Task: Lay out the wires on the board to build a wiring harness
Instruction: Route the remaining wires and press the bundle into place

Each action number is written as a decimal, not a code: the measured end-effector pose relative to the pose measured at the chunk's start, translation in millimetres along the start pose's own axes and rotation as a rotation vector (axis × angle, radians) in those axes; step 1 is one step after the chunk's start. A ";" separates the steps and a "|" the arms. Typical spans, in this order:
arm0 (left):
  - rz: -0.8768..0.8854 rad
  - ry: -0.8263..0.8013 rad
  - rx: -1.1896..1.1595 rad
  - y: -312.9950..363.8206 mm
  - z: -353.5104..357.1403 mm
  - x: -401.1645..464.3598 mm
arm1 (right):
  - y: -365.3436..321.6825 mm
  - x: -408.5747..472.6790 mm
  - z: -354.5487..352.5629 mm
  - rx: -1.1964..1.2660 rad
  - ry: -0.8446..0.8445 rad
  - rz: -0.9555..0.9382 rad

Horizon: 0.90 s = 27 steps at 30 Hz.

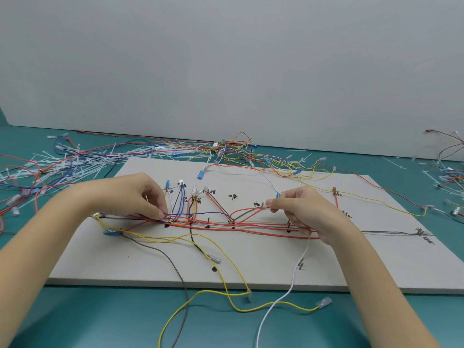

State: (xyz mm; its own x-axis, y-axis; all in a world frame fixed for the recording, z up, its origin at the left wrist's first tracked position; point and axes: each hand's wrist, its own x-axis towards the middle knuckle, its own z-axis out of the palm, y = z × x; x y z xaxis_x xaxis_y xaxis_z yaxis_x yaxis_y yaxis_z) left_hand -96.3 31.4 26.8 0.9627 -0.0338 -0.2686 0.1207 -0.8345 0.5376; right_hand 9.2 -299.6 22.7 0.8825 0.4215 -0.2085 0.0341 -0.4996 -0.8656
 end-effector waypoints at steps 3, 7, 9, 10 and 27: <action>-0.006 -0.007 -0.020 0.2 2.5 1.6 | -0.1 0.1 0.1 -0.007 -0.001 -0.003; 0.014 -0.011 -0.081 0.9 3.9 1.4 | -0.4 0.2 0.0 -0.021 -0.005 0.000; 0.031 -0.010 -0.104 1.4 3.5 0.7 | -0.2 0.1 -0.3 -0.033 -0.006 0.002; 0.036 -0.010 -0.114 1.5 3.1 0.3 | -0.2 0.0 -0.3 -0.040 -0.006 0.004; 0.032 0.000 -0.146 1.3 2.1 -0.6 | 0.7 -0.3 -1.1 -0.049 -0.017 -0.009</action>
State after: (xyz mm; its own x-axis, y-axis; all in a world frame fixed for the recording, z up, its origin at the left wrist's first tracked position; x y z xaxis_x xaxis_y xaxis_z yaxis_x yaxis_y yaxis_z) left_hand -97.2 29.2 26.0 0.9665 -0.0588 -0.2498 0.1244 -0.7439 0.6566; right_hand 9.4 -300.8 22.7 0.8738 0.4391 -0.2091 0.0652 -0.5318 -0.8443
